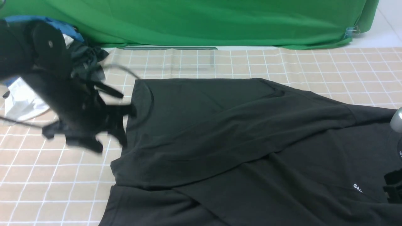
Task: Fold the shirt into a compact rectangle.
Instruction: 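Grasp the near edge of the shirt at its hem and shoulder corners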
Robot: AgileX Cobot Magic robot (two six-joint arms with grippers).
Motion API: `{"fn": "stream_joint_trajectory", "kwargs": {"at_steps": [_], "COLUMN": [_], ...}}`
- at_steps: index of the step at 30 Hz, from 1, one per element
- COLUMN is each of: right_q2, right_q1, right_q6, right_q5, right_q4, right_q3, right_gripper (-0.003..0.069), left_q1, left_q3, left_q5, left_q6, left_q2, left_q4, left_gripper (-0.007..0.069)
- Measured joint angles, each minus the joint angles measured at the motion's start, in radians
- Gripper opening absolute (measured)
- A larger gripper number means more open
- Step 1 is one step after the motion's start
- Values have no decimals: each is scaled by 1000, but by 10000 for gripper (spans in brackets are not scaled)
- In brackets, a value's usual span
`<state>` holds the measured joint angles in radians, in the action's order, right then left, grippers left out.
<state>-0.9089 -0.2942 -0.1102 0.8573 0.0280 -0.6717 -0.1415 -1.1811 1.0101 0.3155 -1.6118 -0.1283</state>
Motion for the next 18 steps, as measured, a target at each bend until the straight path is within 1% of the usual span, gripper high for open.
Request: {"fn": "stream_joint_trajectory", "kwargs": {"at_steps": [1, 3, 4, 5, 8, 10, 14, 16, 18], "right_q2": [-9, -26, -28, -48, -97, -124, -163, -169, -173], "right_q1": [13, 34, 37, 62, 135, 184, 245, 251, 251], "right_q6": [-16, -18, -18, -16, 10, 26, 58, 60, 61], "right_q5": [9, 22, 26, 39, 49, 51, 54, 61, 62], "right_q4": [20, 31, 32, 36, 41, 42, 45, 46, 46], "right_q3": [-13, -34, -37, -63, -112, -139, -159, -159, -159], "right_gripper": [71, 71, 71, 69, 47, 37, 36, 36, 36], "left_q1": [1, 1, 1, 2, 11, 18, 40, 48, 53], "left_q3": [-53, -122, -131, -193, -346, -428, -583, -647, -704], "left_q5": [-37, -45, -45, -49, -55, -59, -68, -71, -86], "left_q6": [82, 129, 133, 152, 163, 169, 170, 163, 144], "left_q2": [-3, -14, -18, -40, -126, -190, -343, -410, -491], "left_q4": [32, 59, 64, 77, 81, 81, 87, 103, 119], "left_gripper": [409, 401, 399, 377, 330, 316, 321, 328, 351]}}
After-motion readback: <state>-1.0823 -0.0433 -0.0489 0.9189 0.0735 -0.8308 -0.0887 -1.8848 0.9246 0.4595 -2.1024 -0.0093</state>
